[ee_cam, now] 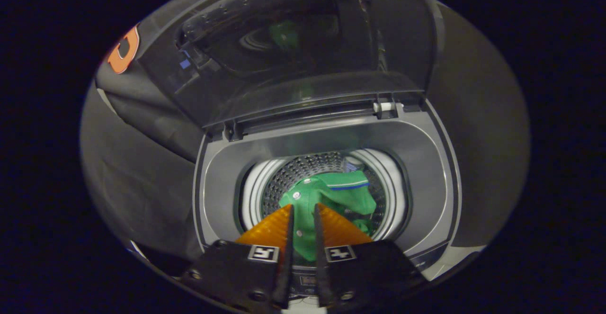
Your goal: Put the clothes into the washing machine and then close the washing machine lid.
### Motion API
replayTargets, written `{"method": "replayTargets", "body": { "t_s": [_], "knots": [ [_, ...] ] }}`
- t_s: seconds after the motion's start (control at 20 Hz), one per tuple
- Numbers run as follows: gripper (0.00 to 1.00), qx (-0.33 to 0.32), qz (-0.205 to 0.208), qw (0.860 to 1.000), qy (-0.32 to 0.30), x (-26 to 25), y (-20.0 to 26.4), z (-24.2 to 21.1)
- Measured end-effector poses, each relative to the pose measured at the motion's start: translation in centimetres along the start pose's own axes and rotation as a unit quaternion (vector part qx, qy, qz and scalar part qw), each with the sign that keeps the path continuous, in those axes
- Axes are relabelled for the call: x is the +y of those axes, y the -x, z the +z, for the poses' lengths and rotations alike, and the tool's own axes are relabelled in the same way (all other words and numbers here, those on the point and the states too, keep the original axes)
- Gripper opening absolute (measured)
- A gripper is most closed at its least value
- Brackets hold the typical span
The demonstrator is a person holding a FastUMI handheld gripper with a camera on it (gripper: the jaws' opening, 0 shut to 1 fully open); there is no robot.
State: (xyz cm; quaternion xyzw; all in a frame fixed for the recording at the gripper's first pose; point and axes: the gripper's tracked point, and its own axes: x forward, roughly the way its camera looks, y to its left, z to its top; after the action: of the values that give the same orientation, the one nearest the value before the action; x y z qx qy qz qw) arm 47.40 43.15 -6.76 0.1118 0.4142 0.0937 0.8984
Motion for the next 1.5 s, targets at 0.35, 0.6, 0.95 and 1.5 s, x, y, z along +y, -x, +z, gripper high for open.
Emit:
{"method": "replayTargets", "body": {
  "t_s": [0.35,0.6,0.95,1.5],
  "knots": [
    [0.92,-0.018,-0.027,0.999,-0.016,-0.8,1.4,-0.3],
    [0.92,-0.035,-0.035,0.999,-0.005,-1.1,2.8,-0.4],
    [0.92,-0.077,-0.034,0.996,0.043,-0.3,7.0,1.5],
    [0.92,-0.238,0.005,0.962,0.131,6.2,22.4,12.4]
  ]
}}
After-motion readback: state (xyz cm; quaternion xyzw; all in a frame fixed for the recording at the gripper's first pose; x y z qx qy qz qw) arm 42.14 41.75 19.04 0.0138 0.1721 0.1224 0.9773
